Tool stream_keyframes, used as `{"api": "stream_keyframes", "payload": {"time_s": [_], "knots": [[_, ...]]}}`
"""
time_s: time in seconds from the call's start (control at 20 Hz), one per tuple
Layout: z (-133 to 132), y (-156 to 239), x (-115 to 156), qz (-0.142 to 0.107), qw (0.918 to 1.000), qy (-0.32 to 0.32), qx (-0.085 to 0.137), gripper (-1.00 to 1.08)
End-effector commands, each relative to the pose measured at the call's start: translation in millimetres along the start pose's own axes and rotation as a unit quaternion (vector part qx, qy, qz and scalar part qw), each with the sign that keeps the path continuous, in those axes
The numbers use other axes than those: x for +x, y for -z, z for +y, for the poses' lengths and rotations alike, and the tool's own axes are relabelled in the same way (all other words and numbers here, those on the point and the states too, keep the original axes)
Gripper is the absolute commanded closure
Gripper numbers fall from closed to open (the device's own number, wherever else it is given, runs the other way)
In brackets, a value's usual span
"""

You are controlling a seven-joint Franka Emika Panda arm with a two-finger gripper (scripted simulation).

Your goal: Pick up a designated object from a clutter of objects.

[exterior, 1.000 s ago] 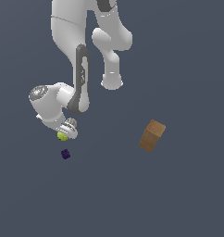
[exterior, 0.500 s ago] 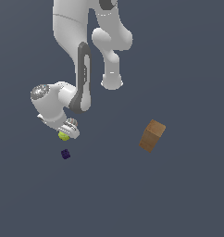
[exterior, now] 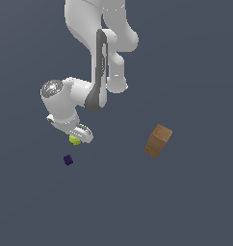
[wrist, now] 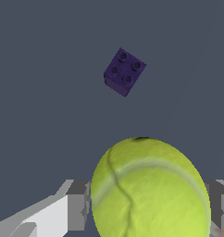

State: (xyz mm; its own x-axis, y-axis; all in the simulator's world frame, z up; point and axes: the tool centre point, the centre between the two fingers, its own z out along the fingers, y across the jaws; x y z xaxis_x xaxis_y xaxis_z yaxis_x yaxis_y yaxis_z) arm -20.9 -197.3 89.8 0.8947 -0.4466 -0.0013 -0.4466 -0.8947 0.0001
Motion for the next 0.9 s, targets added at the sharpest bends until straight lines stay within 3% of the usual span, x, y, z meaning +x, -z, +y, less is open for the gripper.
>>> {"api": "stream_keyframes", "payload": {"time_s": [0.0,0.85], "knots": [[-22.9,16.6,-3.5,0.001,1.0,0.0,0.0,1.08],[-204.8,144.8,-32.4,0.002,1.0,0.0,-0.002,1.08]]}}
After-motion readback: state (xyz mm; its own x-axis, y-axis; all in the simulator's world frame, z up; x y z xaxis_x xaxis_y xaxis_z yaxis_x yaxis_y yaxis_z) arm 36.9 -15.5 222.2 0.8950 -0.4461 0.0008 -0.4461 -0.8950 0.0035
